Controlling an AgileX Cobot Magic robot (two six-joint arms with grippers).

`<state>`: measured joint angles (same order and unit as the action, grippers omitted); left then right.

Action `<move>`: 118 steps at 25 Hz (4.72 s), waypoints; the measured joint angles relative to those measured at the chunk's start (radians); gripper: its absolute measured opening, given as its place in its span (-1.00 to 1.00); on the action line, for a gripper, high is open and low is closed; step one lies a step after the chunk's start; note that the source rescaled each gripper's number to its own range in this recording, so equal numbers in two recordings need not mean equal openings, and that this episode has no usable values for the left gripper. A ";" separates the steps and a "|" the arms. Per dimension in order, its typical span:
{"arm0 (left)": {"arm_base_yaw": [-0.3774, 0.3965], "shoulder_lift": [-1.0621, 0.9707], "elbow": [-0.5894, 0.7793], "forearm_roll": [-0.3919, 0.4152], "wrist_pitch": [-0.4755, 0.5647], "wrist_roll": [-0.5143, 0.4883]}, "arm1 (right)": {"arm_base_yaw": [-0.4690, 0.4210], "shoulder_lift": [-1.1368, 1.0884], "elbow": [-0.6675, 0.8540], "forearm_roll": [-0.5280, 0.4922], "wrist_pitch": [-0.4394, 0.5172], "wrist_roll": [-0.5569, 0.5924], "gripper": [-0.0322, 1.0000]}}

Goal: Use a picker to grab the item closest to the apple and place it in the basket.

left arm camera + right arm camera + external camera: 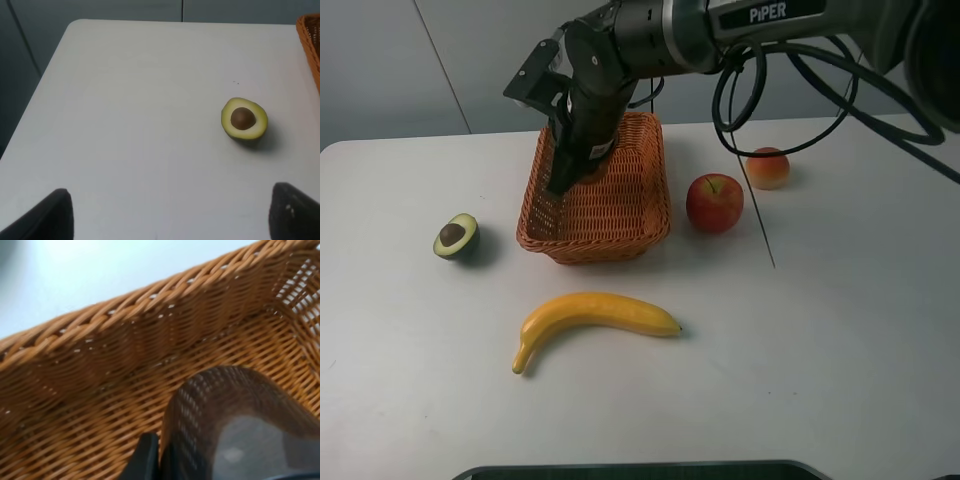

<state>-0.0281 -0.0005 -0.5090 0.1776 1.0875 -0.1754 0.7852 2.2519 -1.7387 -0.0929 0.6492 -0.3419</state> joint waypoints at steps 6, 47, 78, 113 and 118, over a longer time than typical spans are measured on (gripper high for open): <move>0.000 0.000 0.000 0.000 0.000 0.000 | 0.000 0.007 -0.001 0.000 -0.005 0.030 -0.51; 0.000 0.000 0.000 0.000 0.000 0.000 | -0.462 -0.985 0.785 0.093 0.196 0.306 1.00; 0.000 0.000 0.000 0.000 0.000 0.000 | -0.706 -2.131 1.195 0.105 0.442 0.342 1.00; 0.000 0.000 0.000 0.000 0.000 0.000 | -0.706 -2.252 1.227 0.158 0.447 0.327 1.00; 0.000 0.000 0.000 0.000 0.000 0.003 | -0.706 -2.252 1.227 0.158 0.447 0.327 1.00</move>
<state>-0.0281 -0.0005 -0.5090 0.1776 1.0875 -0.1727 0.0791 -0.0005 -0.5121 0.0646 1.0961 -0.0146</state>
